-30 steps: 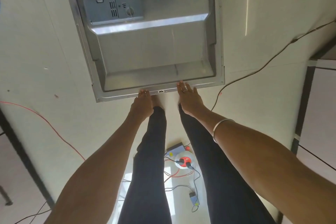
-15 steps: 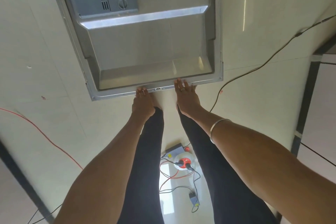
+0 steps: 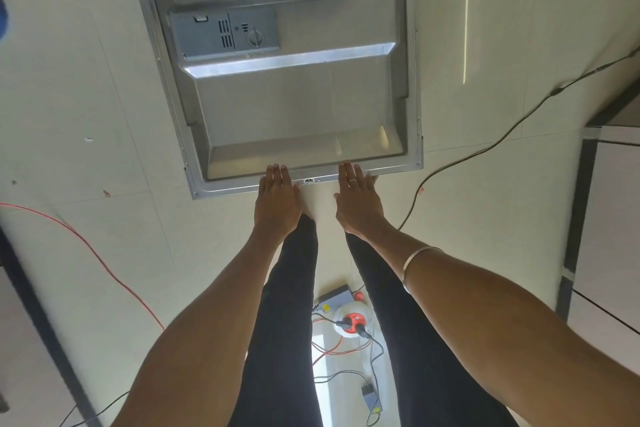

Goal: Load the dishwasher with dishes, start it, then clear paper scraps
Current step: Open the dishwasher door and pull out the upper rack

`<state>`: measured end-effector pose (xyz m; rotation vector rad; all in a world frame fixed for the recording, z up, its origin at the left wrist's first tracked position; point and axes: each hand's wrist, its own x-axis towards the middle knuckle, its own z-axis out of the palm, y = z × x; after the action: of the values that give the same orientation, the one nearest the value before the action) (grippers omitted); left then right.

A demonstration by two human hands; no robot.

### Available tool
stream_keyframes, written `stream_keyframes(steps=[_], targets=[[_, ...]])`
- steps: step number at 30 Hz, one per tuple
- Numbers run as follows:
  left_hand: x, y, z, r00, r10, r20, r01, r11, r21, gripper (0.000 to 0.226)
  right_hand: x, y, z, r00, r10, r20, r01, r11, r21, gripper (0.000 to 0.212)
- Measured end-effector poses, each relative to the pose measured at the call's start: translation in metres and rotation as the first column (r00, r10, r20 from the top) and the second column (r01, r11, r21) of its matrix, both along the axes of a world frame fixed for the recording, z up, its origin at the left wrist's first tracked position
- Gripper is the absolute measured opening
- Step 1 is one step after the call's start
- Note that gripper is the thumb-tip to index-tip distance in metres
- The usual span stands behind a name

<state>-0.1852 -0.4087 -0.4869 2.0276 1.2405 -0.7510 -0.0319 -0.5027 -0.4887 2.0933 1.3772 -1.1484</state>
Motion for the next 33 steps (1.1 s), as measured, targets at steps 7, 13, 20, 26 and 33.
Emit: stream_keyframes(steps=[7,13,20,26,33], targets=[[0.019,0.029,0.044,0.997,0.015,0.077,-0.02,0.997,0.068,0.066,0.017,0.045,0.037,0.998,-0.056,-0.002,0.056,0.995,0.079,0.068],[0.026,0.068,0.077,0.991,0.014,0.136,-0.038,0.984,0.176,0.065,0.046,0.099,0.074,0.997,-0.072,0.024,0.066,0.982,0.179,0.068],[0.058,0.129,0.113,0.982,0.012,0.186,-0.066,0.955,0.29,0.063,0.074,0.161,0.119,0.995,-0.093,0.031,0.082,0.964,0.253,0.07],[0.091,0.192,0.16,0.965,-0.013,0.261,-0.091,0.92,0.381,0.068,0.099,0.216,0.164,0.993,-0.056,0.101,0.017,0.934,0.357,0.067],[0.116,0.263,0.205,0.955,-0.106,0.278,-0.056,0.854,0.518,0.061,0.131,0.277,0.207,0.985,-0.06,0.159,-0.019,0.893,0.45,0.066]])
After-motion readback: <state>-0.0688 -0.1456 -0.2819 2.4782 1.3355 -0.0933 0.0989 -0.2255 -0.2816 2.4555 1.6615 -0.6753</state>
